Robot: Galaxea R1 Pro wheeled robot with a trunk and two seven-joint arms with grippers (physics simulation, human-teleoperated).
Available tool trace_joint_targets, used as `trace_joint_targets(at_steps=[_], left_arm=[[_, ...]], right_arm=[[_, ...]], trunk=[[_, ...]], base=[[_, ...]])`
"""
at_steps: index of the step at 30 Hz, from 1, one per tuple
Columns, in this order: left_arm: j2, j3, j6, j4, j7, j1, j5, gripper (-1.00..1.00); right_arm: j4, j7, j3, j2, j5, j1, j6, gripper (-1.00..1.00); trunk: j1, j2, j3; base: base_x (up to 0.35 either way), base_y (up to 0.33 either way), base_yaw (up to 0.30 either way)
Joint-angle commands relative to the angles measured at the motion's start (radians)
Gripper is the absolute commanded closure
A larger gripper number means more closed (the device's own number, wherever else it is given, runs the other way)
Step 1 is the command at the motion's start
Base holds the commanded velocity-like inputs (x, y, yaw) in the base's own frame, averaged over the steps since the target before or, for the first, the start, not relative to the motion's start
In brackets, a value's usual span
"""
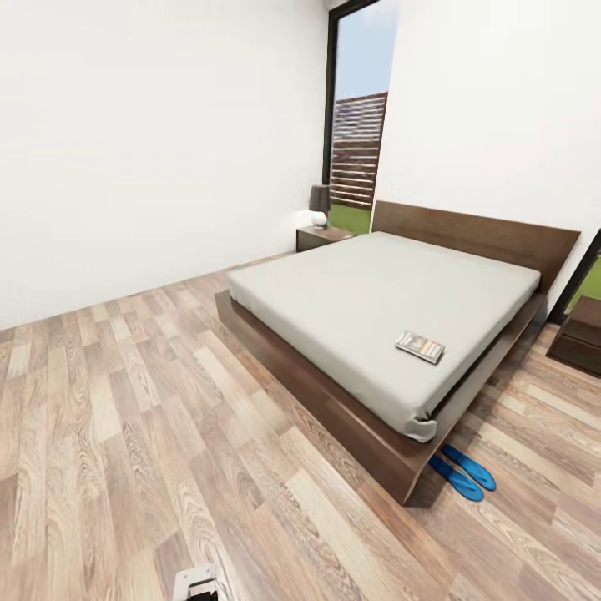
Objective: In the bedroom, move the book from the bed onto either nightstand, and place the two sandals side by side next to the bed.
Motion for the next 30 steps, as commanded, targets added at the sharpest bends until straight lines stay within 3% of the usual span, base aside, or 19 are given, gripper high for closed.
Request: trace_joint_targets(at_steps=[1, 6, 15, 30], left_arm=[[0.000, -0.009, -0.003, 0.001, 0.004, -0.001, 0.008, -1.00], [-0.001, -0.009, -0.004, 0.002, 0.004, -0.001, 0.008, -1.00], [-0.001, -0.009, -0.004, 0.003, 0.003, -0.001, 0.008, -1.00], [-0.001, -0.009, -0.005, 0.006, 0.003, -0.001, 0.004, -1.00]], right_arm=[[0.005, 0.003, -0.009, 0.000, 0.009, -0.002, -0.007, -1.00], [0.005, 0.009, -0.008, 0.020, 0.010, -0.002, -0.001, -1.00], [0.007, 0.007, -0.011, 0.022, 0.008, -0.002, 0.001, -1.00], [0.004, 0.005, -0.013, 0.024, 0.006, -0.002, 0.005, -1.00]], trunk=[[-0.004, 0.007, 0.002], [-0.023, 0.042, 0.018], [-0.058, 0.105, 0.046], [-0.115, 0.210, 0.093]], base=[[0.000, 0.000, 0.000], [0.000, 0.000, 0.000], [0.000, 0.000, -0.011], [0.000, 0.000, -0.222]])
